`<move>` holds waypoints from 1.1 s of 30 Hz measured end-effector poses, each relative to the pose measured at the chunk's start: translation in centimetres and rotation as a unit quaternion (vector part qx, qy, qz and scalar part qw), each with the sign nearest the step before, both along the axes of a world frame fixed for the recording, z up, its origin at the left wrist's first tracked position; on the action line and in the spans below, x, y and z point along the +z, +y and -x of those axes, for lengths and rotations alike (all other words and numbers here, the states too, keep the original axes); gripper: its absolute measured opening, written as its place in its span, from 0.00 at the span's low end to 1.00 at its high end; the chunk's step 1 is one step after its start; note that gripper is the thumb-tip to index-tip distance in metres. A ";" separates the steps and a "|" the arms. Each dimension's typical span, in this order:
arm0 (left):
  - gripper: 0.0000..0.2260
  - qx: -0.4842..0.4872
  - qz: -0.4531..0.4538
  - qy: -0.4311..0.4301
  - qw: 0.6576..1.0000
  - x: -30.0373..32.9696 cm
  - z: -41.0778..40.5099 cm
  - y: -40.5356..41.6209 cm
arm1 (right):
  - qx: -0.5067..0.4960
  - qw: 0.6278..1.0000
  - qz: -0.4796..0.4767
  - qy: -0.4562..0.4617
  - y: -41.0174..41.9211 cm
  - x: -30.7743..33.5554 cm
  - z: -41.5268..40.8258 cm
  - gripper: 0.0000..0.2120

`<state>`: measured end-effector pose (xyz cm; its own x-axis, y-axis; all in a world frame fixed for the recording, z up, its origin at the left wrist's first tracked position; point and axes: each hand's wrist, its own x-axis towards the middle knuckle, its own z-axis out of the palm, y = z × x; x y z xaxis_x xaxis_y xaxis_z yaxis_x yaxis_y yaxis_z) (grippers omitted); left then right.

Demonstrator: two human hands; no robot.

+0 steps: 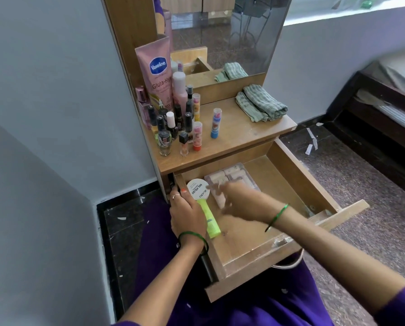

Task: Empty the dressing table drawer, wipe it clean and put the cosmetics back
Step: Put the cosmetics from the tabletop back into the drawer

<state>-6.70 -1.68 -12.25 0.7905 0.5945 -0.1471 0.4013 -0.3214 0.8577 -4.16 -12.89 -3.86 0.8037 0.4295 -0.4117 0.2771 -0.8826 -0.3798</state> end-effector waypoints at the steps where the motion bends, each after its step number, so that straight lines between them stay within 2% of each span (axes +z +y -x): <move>1: 0.17 0.001 -0.001 0.006 1.000 0.0 0.0 0.0 | -0.009 0.999 -0.016 -0.032 0.1 1.6 -0.7 0.15; 5: 0.17 0.003 0.008 0.003 1.000 -0.3 0.0 0.1 | -0.036 0.978 -0.128 -0.159 1.1 7.9 -3.6 0.03; 9: 0.17 0.001 0.005 0.013 1.000 -0.1 -0.1 0.0 | -0.007 0.928 -0.188 -0.320 3.4 12.7 -8.0 0.06; 12: 0.17 -0.001 0.001 0.017 1.000 0.0 0.0 0.1 | 0.049 0.899 -0.183 -0.396 5.5 15.5 -11.8 0.12; 15: 0.17 0.000 -0.002 0.017 1.000 -0.2 -0.1 0.1 | 0.124 0.897 -0.103 -0.412 7.5 17.8 -14.1 0.16; 22: 0.17 0.001 -0.008 0.009 1.000 0.2 0.0 0.2 | 0.147 0.913 0.042 -0.378 10.1 19.0 -16.6 0.14; 28: 0.17 0.001 -0.010 0.008 1.000 0.3 0.0 0.2 | 0.148 0.908 0.039 -0.390 11.2 18.6 -18.5 0.08; 33: 0.15 -0.001 -0.018 0.007 1.000 0.4 0.1 0.2 | 0.136 0.901 0.016 -0.411 11.2 18.4 -18.2 0.09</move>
